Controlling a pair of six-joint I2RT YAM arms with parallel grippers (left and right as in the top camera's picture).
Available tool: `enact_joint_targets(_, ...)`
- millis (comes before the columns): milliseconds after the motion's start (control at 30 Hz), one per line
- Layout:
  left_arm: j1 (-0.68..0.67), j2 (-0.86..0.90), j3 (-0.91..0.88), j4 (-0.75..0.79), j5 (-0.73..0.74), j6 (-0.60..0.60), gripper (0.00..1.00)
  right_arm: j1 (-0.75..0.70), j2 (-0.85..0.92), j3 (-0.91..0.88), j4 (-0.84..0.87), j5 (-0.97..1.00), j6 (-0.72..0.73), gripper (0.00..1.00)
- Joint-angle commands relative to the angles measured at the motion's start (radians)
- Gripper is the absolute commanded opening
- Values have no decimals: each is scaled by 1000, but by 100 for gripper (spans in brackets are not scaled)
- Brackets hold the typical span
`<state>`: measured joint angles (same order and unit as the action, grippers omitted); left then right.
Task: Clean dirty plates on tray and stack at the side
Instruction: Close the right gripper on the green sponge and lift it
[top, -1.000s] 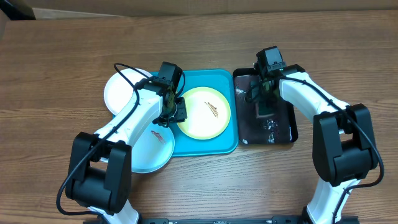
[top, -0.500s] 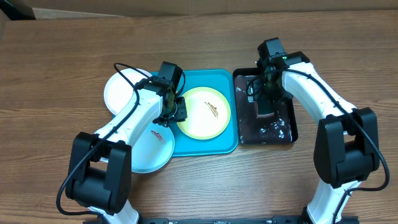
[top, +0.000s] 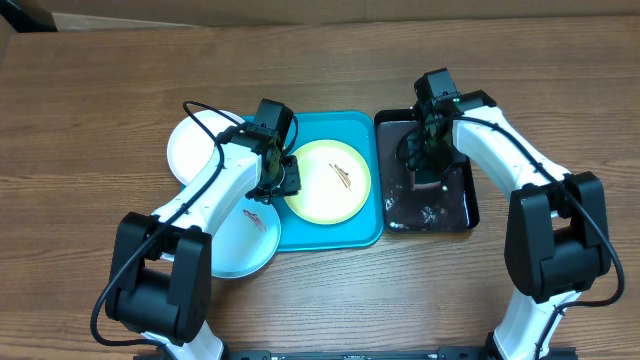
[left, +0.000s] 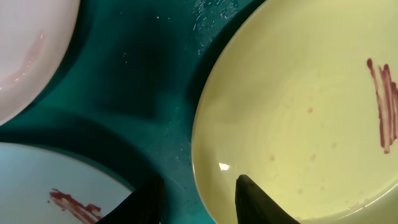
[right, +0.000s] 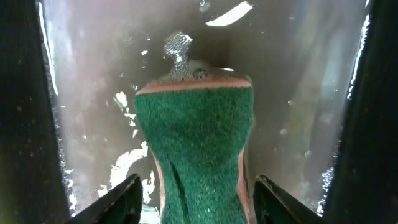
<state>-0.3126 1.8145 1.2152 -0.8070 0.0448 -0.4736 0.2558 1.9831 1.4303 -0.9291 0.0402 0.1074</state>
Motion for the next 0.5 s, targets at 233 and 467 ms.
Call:
enact_joint_targets(233, 2, 11, -3, -1, -3, -21, 40, 5, -23, -83, 98, -21, 2, 61)
enact_joint_targets(467, 2, 11, -3, -1, -3, -21, 40, 5, -23, -85, 100, -19, 2, 46)
